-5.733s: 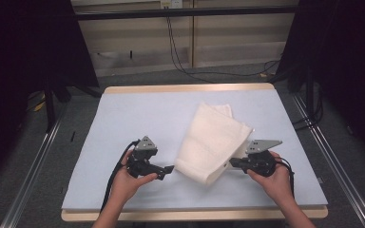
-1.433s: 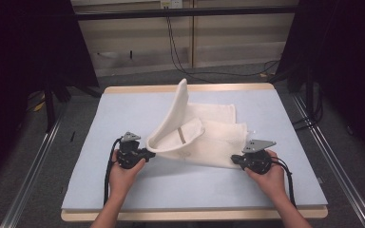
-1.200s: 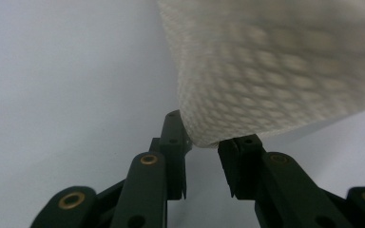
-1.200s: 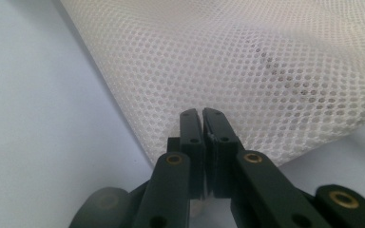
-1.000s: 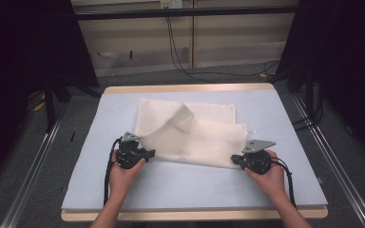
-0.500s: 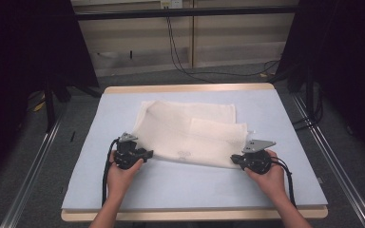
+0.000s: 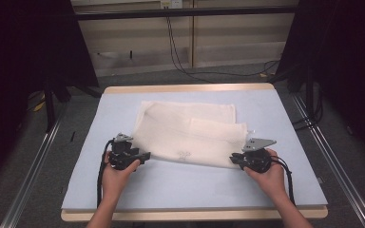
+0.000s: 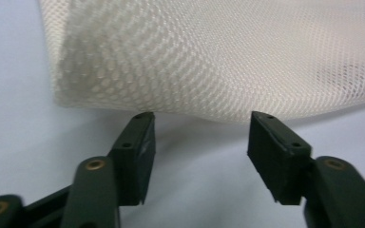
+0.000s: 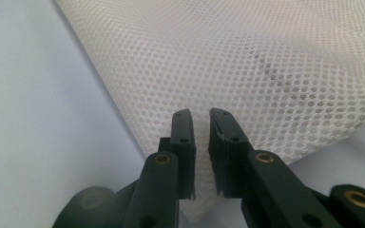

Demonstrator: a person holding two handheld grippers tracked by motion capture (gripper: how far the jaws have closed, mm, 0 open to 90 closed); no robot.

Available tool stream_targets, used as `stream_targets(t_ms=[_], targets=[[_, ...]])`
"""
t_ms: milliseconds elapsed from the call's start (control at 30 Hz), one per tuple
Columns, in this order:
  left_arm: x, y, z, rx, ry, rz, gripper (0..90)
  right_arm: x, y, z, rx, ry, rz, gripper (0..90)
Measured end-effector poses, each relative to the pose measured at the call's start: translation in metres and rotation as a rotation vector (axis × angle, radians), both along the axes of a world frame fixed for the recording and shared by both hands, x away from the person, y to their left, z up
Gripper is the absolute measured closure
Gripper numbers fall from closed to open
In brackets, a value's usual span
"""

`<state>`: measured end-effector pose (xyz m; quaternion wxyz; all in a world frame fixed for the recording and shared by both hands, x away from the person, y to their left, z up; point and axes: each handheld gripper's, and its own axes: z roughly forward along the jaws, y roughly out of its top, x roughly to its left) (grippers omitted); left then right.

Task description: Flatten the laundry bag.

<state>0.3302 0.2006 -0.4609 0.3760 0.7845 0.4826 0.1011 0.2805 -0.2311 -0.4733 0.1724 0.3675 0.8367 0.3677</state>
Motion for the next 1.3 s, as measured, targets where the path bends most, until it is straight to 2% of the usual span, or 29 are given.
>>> stream_targets(t_ms=[200,233,300,400,567,867,933,1067,1100,1167,1200,1233,1300], targets=[[-0.003,0.015,0.008,-0.007,-0.014,0.029,32.0,0.0,-0.004,0.007,0.03,-0.002,-0.039,69.9],[-0.003,0.02,0.009,-0.029,-0.012,0.043,30.9,0.0,-0.007,0.009,0.038,-0.005,-0.052,68.4],[-0.001,0.024,0.011,-0.014,-0.022,0.034,30.3,0.0,-0.01,0.011,0.049,-0.005,-0.066,65.8],[0.002,0.027,0.014,-0.023,-0.029,0.048,29.9,0.0,-0.014,0.013,0.062,-0.003,-0.087,63.0],[0.003,0.029,0.019,-0.011,-0.049,0.058,32.0,0.0,-0.023,0.017,0.077,-0.002,-0.137,59.2],[0.009,0.028,0.027,0.002,-0.062,0.048,37.4,-0.002,-0.033,0.016,0.086,0.011,-0.175,55.6],[0.013,0.028,0.026,0.001,-0.062,0.06,40.6,-0.001,-0.033,0.015,0.093,0.018,-0.183,55.4],[0.018,0.03,0.024,0.003,-0.043,0.046,47.1,0.0,-0.033,0.013,0.106,0.027,-0.184,54.5],[0.021,0.027,0.022,0.013,-0.033,0.032,48.9,0.001,-0.035,0.013,0.124,0.032,-0.197,54.4],[0.023,0.024,0.019,0.04,-0.017,0.029,52.6,0.001,-0.038,0.013,0.135,0.035,-0.202,54.5],[0.023,0.024,0.019,0.04,-0.017,0.029,54.8,0.001,-0.038,0.013,0.135,0.035,-0.202,54.5],[0.026,0.025,0.018,0.066,0.006,0.021,57.1,0.002,-0.038,0.011,0.151,0.051,-0.2,54.8],[0.027,0.024,0.016,0.059,0.021,0.036,63.9,0.003,-0.037,0.009,0.154,0.061,-0.189,55.4]])
